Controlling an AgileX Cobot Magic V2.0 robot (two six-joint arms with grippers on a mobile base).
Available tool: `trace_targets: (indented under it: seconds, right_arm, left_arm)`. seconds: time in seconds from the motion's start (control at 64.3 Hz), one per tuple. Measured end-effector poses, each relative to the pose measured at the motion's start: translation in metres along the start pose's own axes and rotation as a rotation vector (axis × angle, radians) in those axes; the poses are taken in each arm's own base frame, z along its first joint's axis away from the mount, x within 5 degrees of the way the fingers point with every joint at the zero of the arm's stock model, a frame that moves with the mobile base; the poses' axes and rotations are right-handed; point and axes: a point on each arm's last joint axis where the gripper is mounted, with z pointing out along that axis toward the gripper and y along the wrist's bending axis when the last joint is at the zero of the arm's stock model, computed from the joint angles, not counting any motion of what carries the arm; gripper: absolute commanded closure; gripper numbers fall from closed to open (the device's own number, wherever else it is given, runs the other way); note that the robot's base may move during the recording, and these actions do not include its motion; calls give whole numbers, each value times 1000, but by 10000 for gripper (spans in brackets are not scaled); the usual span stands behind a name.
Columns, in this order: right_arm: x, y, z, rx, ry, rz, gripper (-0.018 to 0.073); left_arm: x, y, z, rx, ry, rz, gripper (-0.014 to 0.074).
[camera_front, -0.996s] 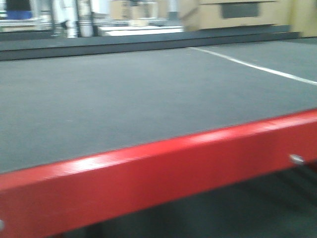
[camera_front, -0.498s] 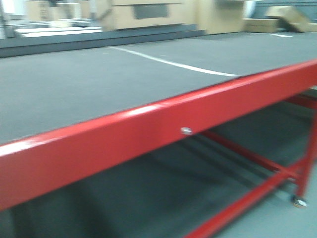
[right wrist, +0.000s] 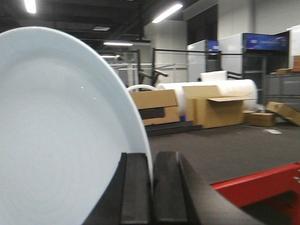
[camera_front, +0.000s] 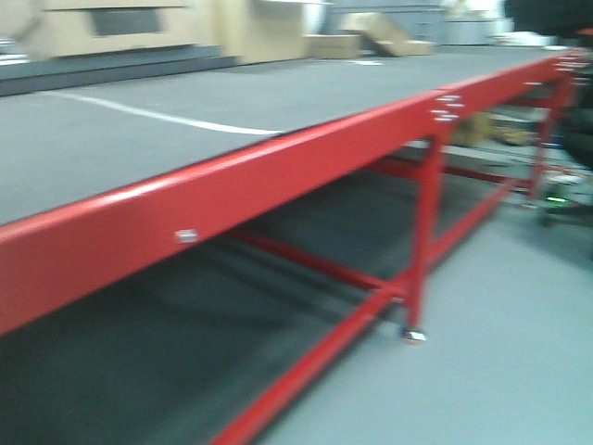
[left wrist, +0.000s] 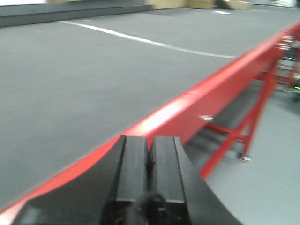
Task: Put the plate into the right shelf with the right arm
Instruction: 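Drive the base to the shelf rack holding the plate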
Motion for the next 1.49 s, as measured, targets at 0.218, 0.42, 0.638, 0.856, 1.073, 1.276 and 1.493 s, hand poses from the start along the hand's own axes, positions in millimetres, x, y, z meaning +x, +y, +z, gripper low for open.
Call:
trace_targets:
  seconds: [0.218,0.42,0.638,0.856,1.073,1.276,1.493]
  right_arm:
    - [0,0,0,2,0,-1,494]
    - [0,0,0,3,0,-1,494]
    - [0,0,0,3,0,-1,494]
    - [0,0,0,3,0,-1,494]
    - [0,0,0,3,0,-1,494]
    - [0,0,0,3,0,-1,494]
    - [0,0,0,3,0,-1,494]
  left_arm:
    - [0,0,0,0,0,0,643]
    - [0,0,0,0,0,0,643]
    - [0,0,0,0,0,0,643]
    - [0,0,0,0,0,0,643]
    - [0,0,0,0,0,0,643]
    - [0,0,0,0,0,0,643]
    - [0,0,0,0,0,0,643]
